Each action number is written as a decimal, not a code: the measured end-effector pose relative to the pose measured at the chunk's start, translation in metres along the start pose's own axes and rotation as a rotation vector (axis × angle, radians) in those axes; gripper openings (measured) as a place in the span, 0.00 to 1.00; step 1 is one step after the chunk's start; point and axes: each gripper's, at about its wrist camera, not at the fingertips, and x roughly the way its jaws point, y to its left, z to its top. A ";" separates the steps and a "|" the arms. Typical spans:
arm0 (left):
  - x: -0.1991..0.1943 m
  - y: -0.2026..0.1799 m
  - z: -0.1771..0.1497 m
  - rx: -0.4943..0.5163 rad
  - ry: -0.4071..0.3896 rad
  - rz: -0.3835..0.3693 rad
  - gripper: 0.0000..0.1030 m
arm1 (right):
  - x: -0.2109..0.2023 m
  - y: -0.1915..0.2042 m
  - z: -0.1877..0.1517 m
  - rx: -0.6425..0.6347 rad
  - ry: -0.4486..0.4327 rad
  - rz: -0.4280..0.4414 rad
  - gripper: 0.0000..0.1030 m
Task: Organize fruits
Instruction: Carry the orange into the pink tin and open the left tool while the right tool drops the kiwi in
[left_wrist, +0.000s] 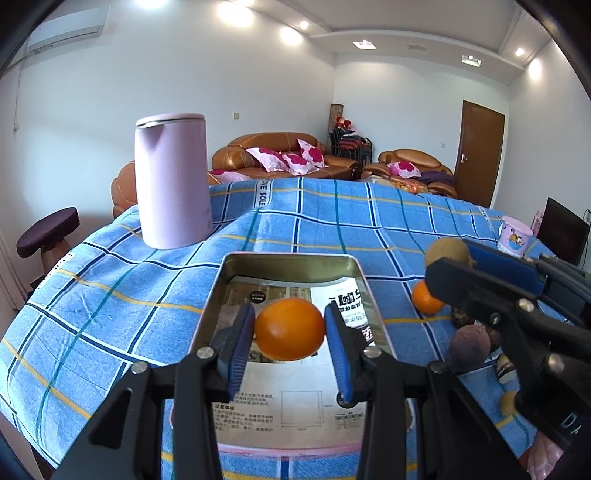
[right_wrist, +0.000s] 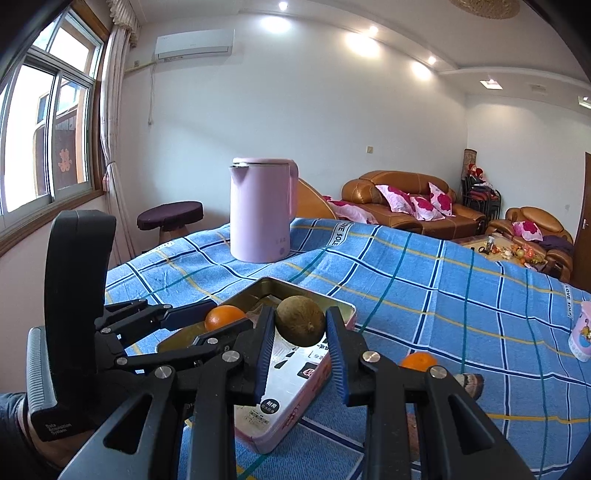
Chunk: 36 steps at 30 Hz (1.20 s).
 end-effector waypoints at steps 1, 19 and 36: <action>0.002 0.000 0.000 0.001 0.004 0.002 0.39 | 0.003 0.000 0.000 0.003 0.006 0.002 0.29; 0.035 0.025 0.001 -0.013 0.075 0.043 0.39 | 0.061 -0.004 -0.020 0.052 0.151 0.030 0.29; 0.027 0.031 0.008 -0.017 0.029 0.102 0.62 | 0.073 -0.004 -0.024 0.076 0.184 0.043 0.41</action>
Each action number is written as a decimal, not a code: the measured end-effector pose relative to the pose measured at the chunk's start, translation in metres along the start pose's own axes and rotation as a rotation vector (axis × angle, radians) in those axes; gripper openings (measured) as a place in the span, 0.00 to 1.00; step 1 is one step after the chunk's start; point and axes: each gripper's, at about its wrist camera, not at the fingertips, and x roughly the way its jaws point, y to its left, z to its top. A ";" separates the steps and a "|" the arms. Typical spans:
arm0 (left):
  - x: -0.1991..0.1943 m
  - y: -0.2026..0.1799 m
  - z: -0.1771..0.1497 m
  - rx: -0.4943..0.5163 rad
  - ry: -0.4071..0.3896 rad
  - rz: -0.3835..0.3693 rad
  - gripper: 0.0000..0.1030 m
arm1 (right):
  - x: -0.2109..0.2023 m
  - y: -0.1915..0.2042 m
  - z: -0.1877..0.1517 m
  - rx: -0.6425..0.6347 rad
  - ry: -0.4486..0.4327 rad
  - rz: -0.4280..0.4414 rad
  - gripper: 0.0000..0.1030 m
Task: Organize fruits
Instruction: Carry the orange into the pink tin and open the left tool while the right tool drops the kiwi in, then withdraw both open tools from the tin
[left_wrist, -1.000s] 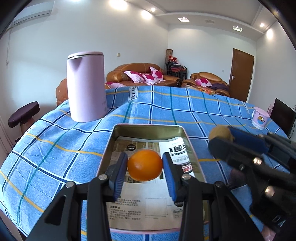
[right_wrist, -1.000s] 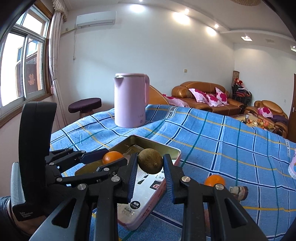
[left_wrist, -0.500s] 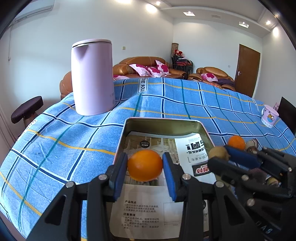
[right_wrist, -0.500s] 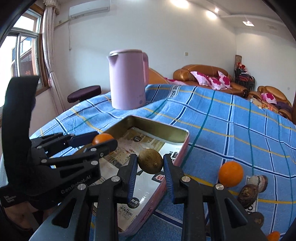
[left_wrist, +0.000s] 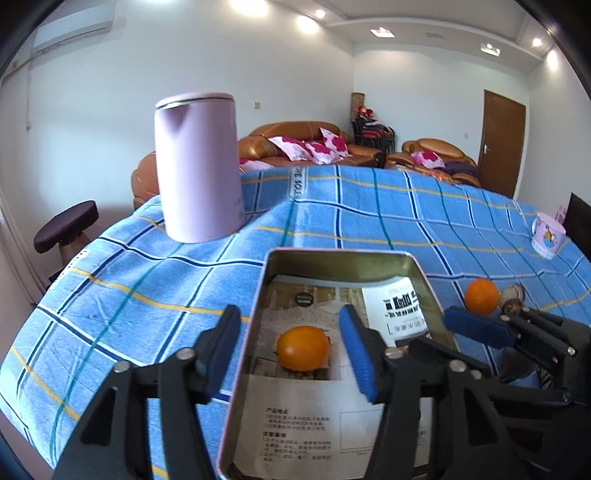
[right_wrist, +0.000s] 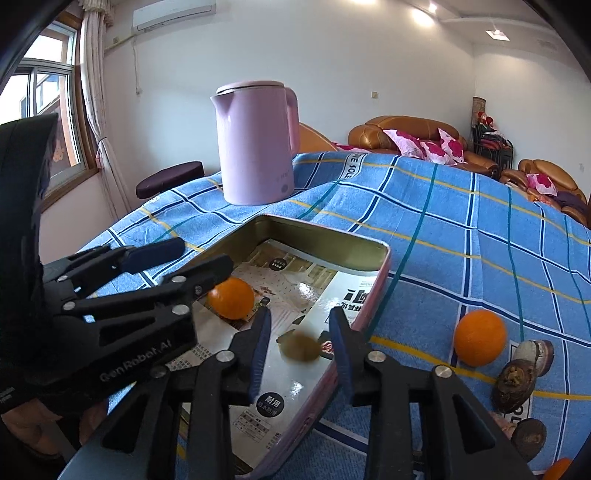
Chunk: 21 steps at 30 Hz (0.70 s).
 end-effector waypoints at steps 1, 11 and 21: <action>-0.002 0.002 0.001 -0.010 -0.006 -0.001 0.70 | -0.003 -0.001 0.000 0.006 -0.002 -0.006 0.48; -0.035 -0.009 0.000 -0.048 -0.068 -0.056 0.75 | -0.044 -0.008 -0.011 0.021 -0.064 -0.016 0.66; -0.059 -0.061 -0.030 0.003 -0.060 -0.180 0.83 | -0.116 -0.065 -0.075 0.064 -0.082 -0.274 0.66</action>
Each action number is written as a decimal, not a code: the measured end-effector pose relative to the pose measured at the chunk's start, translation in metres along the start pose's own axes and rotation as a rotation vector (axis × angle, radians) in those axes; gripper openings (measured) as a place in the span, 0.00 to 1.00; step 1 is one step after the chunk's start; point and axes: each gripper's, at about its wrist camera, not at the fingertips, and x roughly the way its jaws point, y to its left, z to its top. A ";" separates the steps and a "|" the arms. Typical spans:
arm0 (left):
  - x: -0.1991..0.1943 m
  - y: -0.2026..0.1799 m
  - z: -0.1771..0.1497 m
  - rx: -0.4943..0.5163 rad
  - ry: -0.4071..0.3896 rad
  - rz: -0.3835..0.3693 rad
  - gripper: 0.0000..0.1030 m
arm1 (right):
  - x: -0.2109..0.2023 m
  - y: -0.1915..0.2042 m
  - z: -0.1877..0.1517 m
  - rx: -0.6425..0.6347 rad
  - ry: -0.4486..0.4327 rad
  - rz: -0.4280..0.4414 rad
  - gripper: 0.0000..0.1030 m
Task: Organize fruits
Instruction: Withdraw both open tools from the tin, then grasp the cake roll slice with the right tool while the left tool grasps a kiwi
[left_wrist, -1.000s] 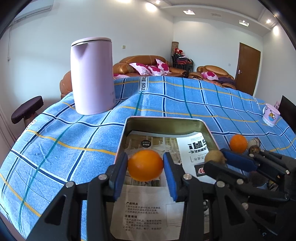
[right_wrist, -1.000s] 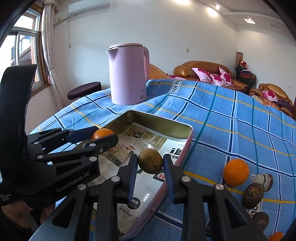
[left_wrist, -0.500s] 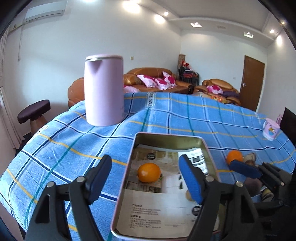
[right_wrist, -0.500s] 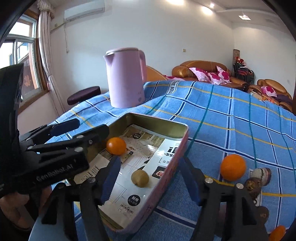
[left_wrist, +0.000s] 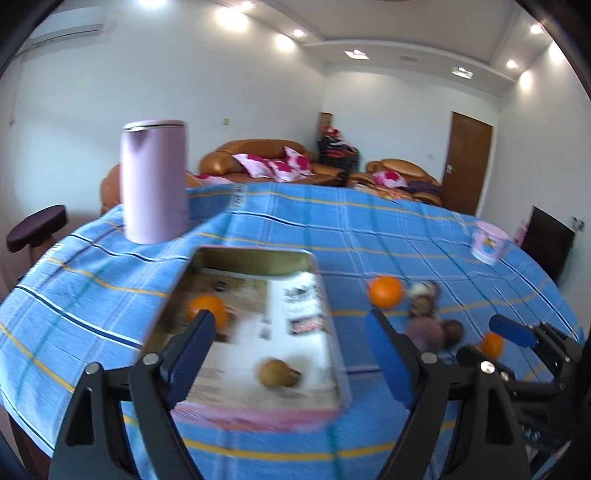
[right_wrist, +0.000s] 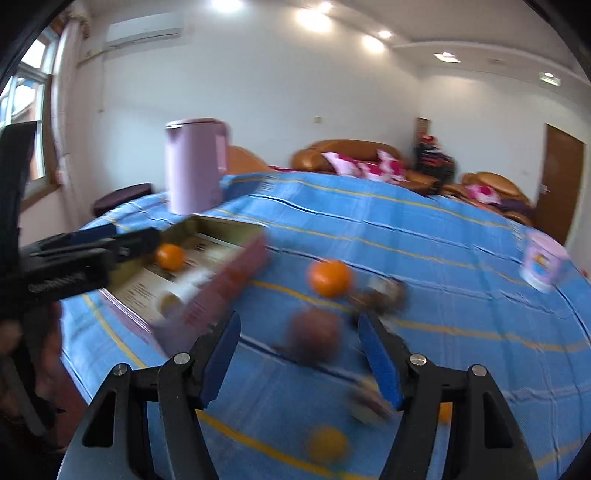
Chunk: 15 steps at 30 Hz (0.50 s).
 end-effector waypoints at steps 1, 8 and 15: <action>0.001 -0.010 -0.004 0.009 0.010 -0.023 0.83 | -0.001 -0.006 -0.003 0.013 0.007 -0.009 0.66; 0.006 -0.046 -0.020 0.054 0.048 -0.075 0.83 | 0.004 -0.038 -0.018 0.107 0.032 -0.015 0.66; 0.009 -0.061 -0.029 0.076 0.076 -0.093 0.83 | 0.021 -0.040 -0.023 0.128 0.083 0.020 0.53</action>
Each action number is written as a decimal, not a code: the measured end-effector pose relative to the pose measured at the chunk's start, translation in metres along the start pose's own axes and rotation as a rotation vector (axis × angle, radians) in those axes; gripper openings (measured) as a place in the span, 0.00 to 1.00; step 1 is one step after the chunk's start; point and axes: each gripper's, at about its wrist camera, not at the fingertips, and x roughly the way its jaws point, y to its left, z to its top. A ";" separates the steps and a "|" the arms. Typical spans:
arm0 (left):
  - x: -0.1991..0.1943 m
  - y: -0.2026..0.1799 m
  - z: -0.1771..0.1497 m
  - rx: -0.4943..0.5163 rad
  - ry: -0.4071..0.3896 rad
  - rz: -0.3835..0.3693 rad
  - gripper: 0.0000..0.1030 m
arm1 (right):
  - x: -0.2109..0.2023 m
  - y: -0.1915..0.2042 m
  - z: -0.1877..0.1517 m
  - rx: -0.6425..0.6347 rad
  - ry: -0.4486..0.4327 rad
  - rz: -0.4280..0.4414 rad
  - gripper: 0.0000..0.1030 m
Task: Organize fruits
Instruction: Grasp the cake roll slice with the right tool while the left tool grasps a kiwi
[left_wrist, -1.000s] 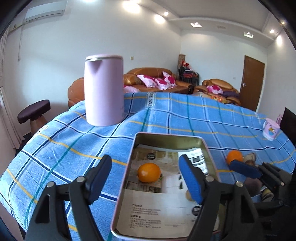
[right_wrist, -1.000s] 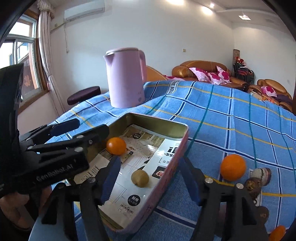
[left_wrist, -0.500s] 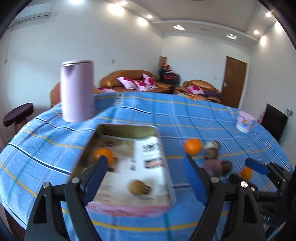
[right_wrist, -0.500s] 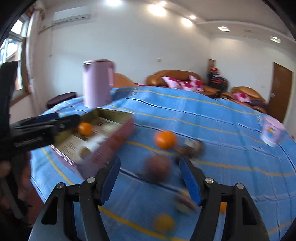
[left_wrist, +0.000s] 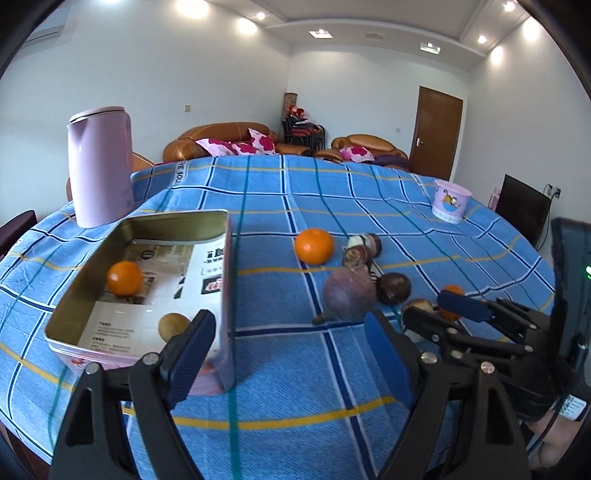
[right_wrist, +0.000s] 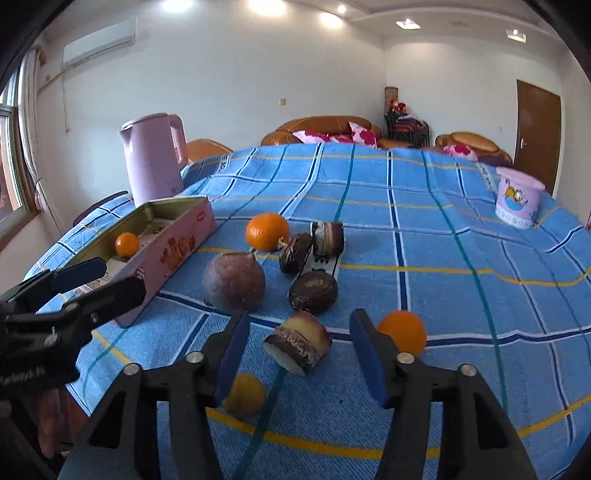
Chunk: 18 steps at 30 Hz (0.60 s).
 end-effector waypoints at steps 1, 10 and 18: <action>0.001 -0.001 -0.001 0.002 0.004 -0.003 0.83 | 0.004 -0.001 0.000 0.005 0.013 0.001 0.51; -0.003 0.000 -0.001 -0.007 -0.009 0.000 0.83 | 0.007 -0.006 -0.003 0.048 0.018 0.059 0.44; -0.013 -0.026 -0.007 0.050 -0.028 -0.063 0.82 | -0.041 -0.012 -0.004 0.056 -0.111 -0.007 0.43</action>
